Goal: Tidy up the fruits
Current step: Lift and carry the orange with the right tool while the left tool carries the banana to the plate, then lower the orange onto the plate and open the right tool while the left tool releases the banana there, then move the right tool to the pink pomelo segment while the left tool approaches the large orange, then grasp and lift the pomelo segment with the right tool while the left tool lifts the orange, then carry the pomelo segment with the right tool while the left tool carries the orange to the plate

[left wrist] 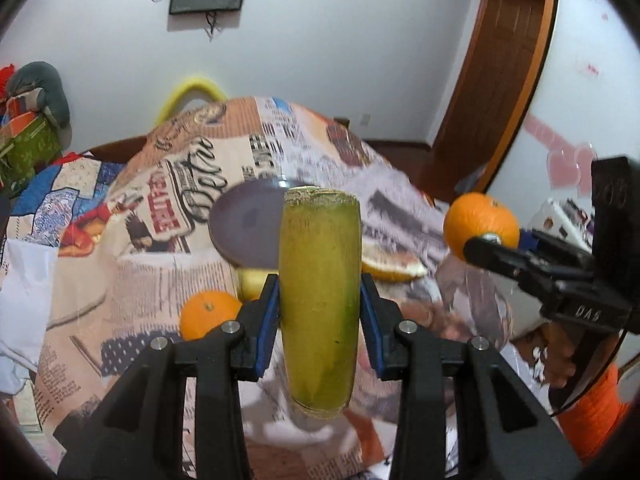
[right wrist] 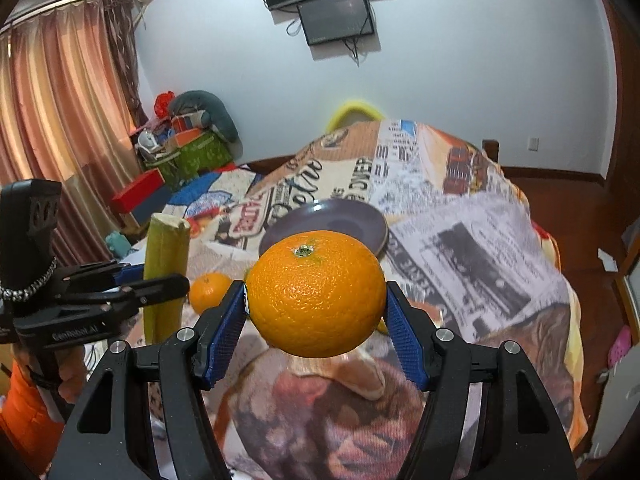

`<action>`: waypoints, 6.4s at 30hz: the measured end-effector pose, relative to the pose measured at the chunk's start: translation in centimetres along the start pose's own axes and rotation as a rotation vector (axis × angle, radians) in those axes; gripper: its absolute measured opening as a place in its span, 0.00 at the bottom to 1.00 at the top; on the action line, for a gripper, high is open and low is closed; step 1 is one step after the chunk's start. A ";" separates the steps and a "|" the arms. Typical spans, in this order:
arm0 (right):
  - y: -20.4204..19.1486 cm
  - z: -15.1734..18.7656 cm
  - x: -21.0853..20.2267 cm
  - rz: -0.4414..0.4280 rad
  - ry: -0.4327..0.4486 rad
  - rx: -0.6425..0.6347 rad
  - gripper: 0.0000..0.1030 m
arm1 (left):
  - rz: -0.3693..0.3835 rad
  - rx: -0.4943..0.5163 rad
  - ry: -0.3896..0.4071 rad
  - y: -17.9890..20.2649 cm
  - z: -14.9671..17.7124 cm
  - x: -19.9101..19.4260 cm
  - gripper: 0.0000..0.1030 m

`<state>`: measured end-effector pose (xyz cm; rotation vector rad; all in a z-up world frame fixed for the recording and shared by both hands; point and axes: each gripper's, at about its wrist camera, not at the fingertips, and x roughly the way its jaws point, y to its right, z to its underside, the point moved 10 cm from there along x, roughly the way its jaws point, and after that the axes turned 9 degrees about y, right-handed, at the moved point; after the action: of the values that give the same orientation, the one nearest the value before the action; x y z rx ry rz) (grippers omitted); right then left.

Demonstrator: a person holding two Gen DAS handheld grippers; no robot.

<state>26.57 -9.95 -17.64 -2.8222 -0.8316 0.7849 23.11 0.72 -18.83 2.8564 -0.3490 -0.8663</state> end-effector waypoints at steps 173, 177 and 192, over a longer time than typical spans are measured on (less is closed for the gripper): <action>1.5 12.0 7.8 -0.024 -0.307 -0.180 0.42 | -0.157 -0.047 -0.232 -8.1 11.7 3.2 0.66; 1.6 11.6 7.2 -0.044 -0.297 -0.124 0.41 | -0.154 -0.047 -0.222 -7.9 11.2 3.2 0.66; 2.0 5.0 6.5 -0.020 -0.133 -0.086 0.41 | -0.134 -0.022 -0.093 -6.7 4.4 3.8 0.66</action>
<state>29.68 -8.45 -25.39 -2.8564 -0.9329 0.9651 24.92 5.89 -25.83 2.8521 -0.1575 -1.0219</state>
